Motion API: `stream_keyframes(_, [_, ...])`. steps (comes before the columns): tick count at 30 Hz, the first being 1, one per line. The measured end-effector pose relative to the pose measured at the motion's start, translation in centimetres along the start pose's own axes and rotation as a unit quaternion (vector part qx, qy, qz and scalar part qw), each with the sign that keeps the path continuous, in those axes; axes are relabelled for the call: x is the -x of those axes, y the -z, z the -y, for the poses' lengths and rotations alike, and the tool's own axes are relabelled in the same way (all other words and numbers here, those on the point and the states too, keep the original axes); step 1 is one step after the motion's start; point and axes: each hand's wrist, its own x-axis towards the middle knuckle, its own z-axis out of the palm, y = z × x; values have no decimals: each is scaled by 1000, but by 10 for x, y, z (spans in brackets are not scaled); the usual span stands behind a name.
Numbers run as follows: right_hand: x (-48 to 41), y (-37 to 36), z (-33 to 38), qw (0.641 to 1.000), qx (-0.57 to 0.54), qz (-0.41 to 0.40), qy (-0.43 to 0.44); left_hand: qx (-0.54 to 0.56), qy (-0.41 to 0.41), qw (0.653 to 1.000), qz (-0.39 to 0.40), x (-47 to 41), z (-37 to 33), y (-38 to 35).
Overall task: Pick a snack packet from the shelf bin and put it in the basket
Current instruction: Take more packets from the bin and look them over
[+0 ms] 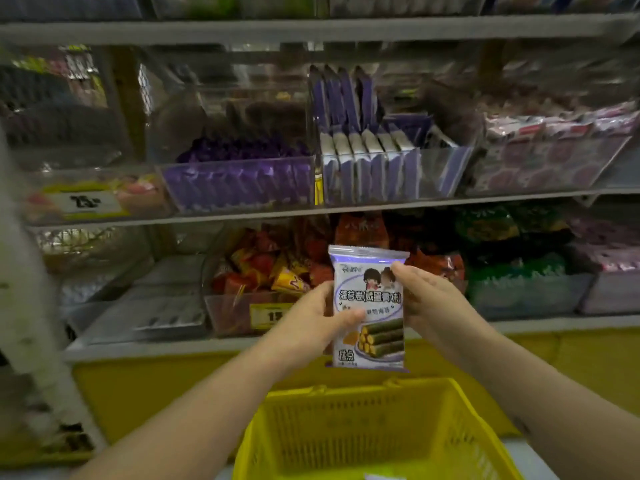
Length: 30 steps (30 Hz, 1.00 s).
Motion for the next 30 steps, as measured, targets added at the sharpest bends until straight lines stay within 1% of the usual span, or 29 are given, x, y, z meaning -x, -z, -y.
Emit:
stream_keyframes(2, [4,-4,-16,1000,-24,-17,-7,23,3,1000,12,6,16,-7])
stream_keyframes(4, [5,-4,-34,999,-42,-30,-17,27,8,1000,-1,4,34,-11])
stream_keyframes(6, [6,-3,-49,997,-50,-37,-42,24,16,999,-31,1,47,-13])
stream_keyframes(8, [4,-4,-59,997,-39,-31,-63,45,24,996,-67,-4,52,-16])
stream_keyframes(10, [2,-8,-64,997,-32,-24,-71,69,23,992,-103,-8,57,-17])
stream_keyframes(13, [-3,-13,-65,995,-55,-18,-78,95,32,985,-140,-10,58,-15])
stream_keyframes(20, [-7,-19,-66,987,-117,-26,-104,192,104,962,-161,-10,67,-18])
stream_keyframes(24, [-6,-23,-66,986,-126,-19,-109,228,108,951,-177,-5,68,-16])
stream_keyframes(27, [-6,-26,-67,981,-136,-31,-138,267,115,937,-196,-5,64,-10])
stream_keyframes(30, [-5,-29,-68,982,-121,-18,-141,282,119,930,-205,-4,59,-4])
